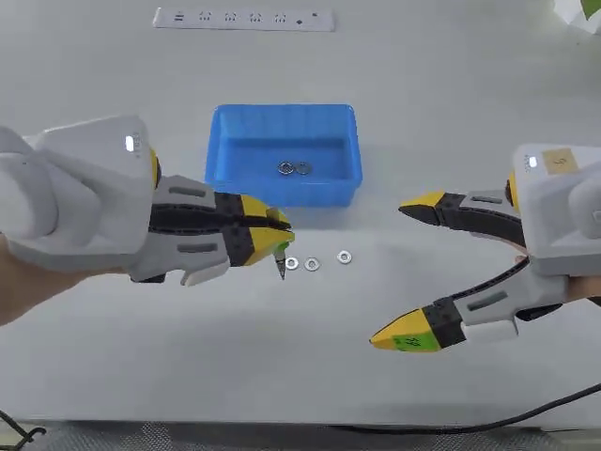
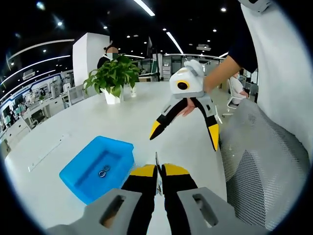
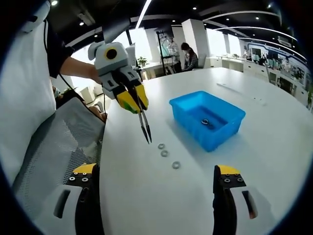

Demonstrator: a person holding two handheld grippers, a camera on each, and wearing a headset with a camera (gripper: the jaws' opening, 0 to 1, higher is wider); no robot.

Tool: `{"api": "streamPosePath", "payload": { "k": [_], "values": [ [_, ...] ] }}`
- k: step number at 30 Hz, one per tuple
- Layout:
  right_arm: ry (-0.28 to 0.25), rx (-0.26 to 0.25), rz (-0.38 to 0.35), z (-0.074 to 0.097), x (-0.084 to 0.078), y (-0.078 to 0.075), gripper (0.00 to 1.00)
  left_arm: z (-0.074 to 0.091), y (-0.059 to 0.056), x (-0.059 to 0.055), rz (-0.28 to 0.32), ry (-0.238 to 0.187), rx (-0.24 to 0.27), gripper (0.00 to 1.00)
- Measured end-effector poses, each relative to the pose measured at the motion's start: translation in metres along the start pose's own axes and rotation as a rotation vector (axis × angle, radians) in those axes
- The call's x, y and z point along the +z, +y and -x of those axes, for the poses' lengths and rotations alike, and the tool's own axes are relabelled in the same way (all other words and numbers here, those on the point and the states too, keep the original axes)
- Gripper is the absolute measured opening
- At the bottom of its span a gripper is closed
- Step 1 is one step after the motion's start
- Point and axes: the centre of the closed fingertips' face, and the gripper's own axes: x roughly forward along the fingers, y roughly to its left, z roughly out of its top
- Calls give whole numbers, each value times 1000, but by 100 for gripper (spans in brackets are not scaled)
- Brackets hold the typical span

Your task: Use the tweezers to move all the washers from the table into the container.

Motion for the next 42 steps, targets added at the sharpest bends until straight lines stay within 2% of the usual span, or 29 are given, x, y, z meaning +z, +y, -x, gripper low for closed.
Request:
{"api": "streamPosePath", "payload": {
  "k": [7,10,22,29,33,37,42],
  "values": [
    [-4,7,-12,-3,-2,0,97,-7,5,7,7,-30,2,7],
    [-8,11,-18,-3,-3,1,97,-10,8,8,-4,-31,1,7],
    [6,16,-26,-5,-10,-1,97,-15,13,-1,-20,-9,-4,7],
    [10,22,-30,-6,-11,0,96,-17,10,-7,-29,5,-10,7],
    [14,25,-29,-8,-12,0,96,-16,9,-6,-26,-2,-11,7],
    [8,34,-25,-11,-9,3,95,-16,10,-7,-15,-1,-10,7],
    [11,78,25,-24,1,10,91,-17,9,-7,-6,2,-19,7]
  ]
}}
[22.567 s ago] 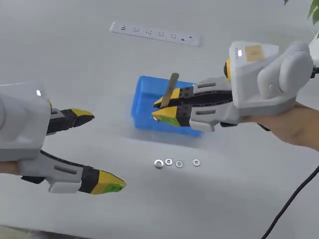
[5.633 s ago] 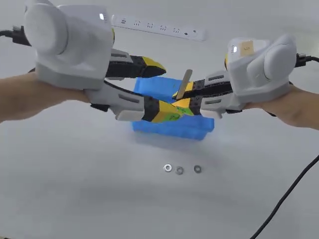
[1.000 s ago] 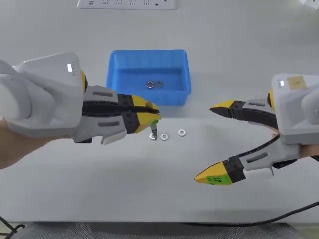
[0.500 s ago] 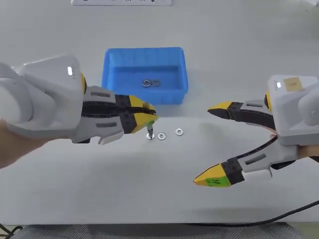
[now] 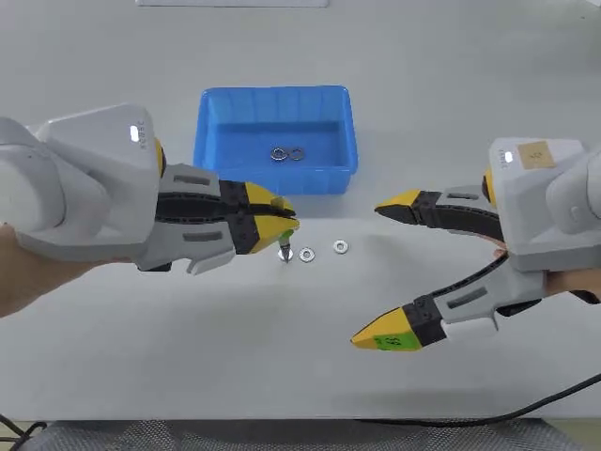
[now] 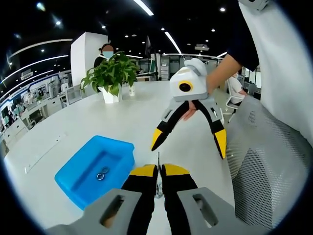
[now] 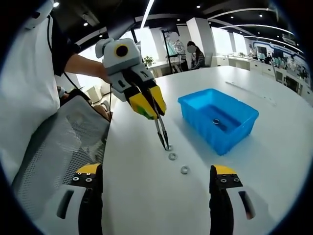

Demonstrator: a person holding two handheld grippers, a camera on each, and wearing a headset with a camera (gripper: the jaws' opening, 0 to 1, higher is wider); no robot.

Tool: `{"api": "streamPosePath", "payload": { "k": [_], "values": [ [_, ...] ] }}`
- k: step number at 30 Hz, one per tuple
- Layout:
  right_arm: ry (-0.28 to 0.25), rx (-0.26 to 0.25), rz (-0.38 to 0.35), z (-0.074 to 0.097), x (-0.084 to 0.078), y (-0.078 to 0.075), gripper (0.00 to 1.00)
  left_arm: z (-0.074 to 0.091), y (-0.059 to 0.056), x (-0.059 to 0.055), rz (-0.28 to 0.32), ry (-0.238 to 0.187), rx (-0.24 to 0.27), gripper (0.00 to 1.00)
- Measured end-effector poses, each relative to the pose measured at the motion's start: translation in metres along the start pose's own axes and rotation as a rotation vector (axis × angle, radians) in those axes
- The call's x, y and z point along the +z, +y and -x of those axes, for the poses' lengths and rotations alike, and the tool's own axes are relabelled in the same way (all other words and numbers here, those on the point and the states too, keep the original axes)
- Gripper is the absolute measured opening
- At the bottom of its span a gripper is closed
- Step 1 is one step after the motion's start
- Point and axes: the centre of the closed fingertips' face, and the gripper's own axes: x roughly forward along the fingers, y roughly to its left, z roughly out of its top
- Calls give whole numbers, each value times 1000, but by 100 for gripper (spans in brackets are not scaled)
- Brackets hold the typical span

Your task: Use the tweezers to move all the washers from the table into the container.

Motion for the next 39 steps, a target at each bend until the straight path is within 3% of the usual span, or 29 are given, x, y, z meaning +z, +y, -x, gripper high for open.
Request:
{"api": "streamPosePath", "payload": {
  "k": [3,6,12,17,21,24,28,39],
  "values": [
    [14,31,42,-13,5,0,86,0,0,0,13,1,-3,7],
    [34,25,129,-22,8,-5,72,0,-1,0,14,6,-6,7],
    [17,39,163,-44,17,-8,54,2,0,-1,26,6,-2,7],
    [20,66,191,-61,25,-11,47,1,0,-1,33,5,-6,7],
    [16,102,231,-68,36,-11,28,0,-1,0,32,6,-12,7],
    [18,131,234,-69,42,-11,23,0,-1,0,34,6,-14,7],
    [53,150,267,-70,37,-10,17,1,-1,0,35,6,-13,7],
    [77,157,315,-69,32,-8,12,0,-4,0,28,8,-24,7]
  ]
}}
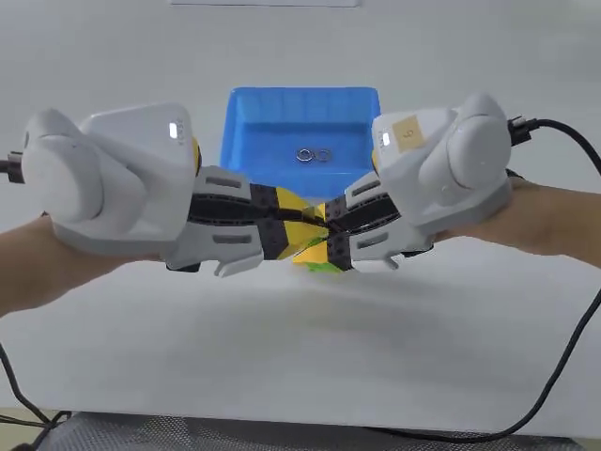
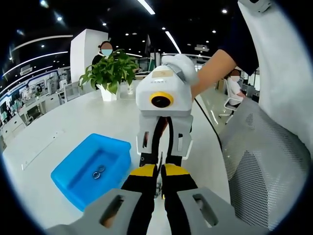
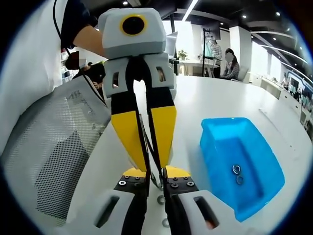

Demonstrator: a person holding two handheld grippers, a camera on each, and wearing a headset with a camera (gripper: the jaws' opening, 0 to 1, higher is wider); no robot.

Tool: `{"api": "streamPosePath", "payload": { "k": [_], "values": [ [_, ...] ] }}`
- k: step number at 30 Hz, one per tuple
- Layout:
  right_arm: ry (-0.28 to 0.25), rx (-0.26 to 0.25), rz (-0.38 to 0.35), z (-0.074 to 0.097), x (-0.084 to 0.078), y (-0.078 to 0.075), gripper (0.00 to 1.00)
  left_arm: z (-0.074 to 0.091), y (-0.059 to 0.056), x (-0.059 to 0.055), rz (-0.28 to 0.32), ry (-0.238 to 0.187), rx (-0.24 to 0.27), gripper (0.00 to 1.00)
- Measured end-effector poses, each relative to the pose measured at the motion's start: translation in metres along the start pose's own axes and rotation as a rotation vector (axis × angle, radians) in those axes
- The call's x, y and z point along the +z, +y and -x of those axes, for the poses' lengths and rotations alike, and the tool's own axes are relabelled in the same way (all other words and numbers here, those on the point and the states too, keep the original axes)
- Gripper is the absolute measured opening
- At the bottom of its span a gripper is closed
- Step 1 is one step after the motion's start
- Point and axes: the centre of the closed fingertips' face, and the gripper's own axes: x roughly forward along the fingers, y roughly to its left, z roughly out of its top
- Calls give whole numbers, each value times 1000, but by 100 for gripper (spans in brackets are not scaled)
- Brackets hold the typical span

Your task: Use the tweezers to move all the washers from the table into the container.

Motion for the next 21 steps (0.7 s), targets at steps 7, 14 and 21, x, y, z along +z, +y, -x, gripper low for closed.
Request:
{"api": "streamPosePath", "payload": {
  "k": [7,14,21],
  "values": [
    [7,-3,67,1,1,2,10,-1,1,0,1,1,2,7],
    [2,-20,88,2,0,0,9,-2,0,1,9,-6,8,8],
    [3,-26,87,-1,1,-1,9,1,2,0,50,0,9,8]
  ]
}}
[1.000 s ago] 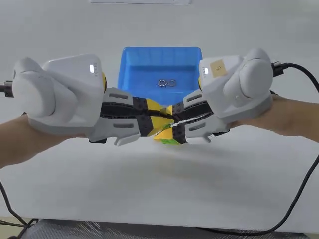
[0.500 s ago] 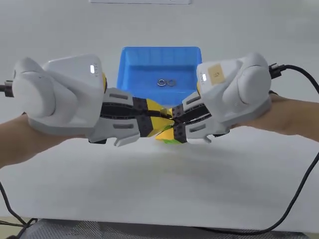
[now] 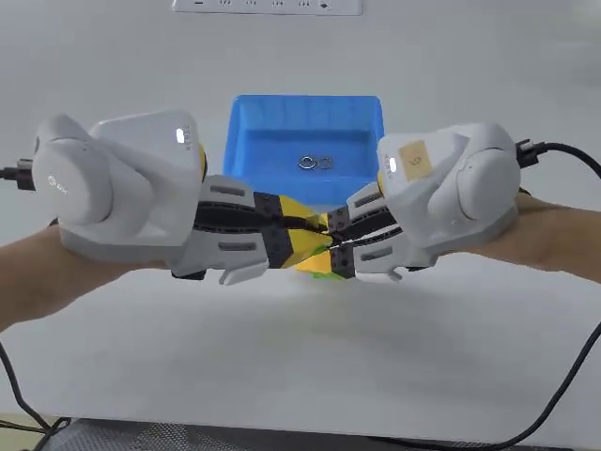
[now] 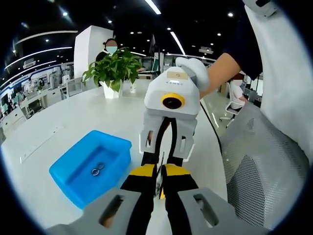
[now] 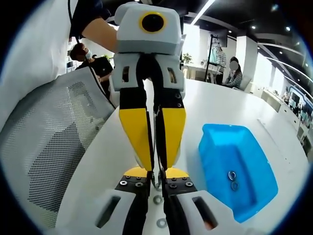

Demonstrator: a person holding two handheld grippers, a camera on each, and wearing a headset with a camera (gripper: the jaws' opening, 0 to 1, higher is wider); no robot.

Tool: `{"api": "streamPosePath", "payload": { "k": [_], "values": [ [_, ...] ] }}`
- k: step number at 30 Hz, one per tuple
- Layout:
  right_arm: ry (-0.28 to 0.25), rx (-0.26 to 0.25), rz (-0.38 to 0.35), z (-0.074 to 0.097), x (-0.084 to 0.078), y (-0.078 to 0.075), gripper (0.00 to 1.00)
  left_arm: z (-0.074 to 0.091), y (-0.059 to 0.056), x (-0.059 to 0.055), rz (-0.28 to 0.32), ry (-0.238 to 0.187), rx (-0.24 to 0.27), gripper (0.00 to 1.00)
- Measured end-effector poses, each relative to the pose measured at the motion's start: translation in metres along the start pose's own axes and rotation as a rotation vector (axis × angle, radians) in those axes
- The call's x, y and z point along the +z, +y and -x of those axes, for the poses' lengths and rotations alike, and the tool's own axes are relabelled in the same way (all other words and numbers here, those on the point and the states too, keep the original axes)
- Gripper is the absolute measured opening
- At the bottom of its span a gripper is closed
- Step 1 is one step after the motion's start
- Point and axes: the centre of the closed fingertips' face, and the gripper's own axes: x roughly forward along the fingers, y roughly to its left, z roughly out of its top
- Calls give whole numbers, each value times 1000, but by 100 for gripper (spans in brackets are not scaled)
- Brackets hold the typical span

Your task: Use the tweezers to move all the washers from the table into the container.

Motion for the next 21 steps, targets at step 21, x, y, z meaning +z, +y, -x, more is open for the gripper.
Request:
{"api": "streamPosePath", "payload": {
  "k": [21],
  "values": [
    [9,12,-62,0,-3,2,12,-4,-5,-2,-70,29,-24,8]
  ]
}}
